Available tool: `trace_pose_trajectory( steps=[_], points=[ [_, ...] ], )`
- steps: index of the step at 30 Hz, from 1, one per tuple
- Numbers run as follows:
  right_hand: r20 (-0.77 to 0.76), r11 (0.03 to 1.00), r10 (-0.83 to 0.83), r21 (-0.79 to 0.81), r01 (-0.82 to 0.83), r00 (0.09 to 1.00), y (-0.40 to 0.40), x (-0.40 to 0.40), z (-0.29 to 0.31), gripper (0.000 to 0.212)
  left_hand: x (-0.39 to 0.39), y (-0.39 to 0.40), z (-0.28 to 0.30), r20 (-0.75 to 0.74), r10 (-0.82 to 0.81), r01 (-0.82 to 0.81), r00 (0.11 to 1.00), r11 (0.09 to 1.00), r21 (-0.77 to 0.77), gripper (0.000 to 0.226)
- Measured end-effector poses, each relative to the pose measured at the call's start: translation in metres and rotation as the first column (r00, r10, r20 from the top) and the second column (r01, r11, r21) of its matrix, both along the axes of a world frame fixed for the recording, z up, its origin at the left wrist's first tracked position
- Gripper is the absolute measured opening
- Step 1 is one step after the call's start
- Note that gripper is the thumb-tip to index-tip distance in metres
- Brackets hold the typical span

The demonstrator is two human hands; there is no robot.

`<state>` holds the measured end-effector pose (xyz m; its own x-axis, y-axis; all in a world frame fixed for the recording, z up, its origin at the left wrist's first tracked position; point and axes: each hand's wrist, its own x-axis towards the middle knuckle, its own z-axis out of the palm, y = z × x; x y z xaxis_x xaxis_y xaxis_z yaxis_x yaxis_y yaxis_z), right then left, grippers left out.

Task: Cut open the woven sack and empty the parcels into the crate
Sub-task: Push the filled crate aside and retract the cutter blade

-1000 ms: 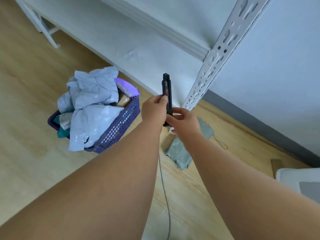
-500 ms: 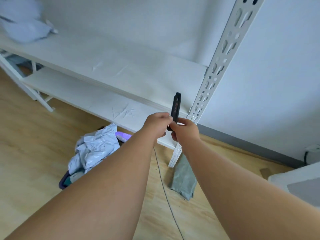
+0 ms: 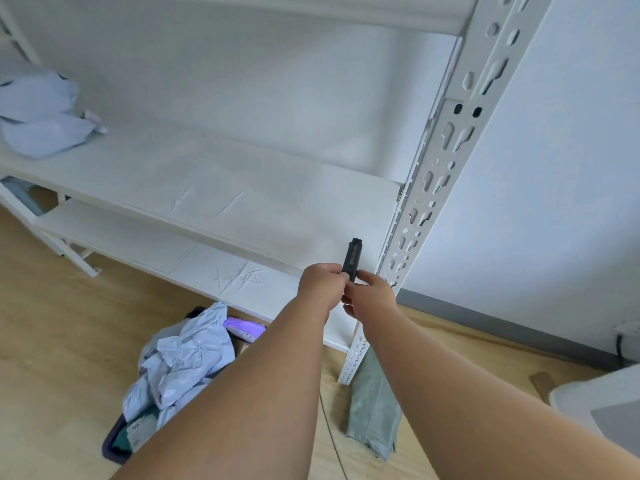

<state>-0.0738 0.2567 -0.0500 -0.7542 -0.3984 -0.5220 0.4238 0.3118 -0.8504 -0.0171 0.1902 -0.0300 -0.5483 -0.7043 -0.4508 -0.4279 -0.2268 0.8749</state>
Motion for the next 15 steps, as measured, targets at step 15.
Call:
trace_pose_trajectory(
  steps=[15],
  points=[
    [0.116, 0.976, -0.202, 0.106, 0.191, 0.972, -0.056, -0.034, -0.026, 0.048, -0.035, -0.064, -0.028, 0.059, -0.284, 0.277, 0.957, 0.955, 0.106, 0.033]
  ],
)
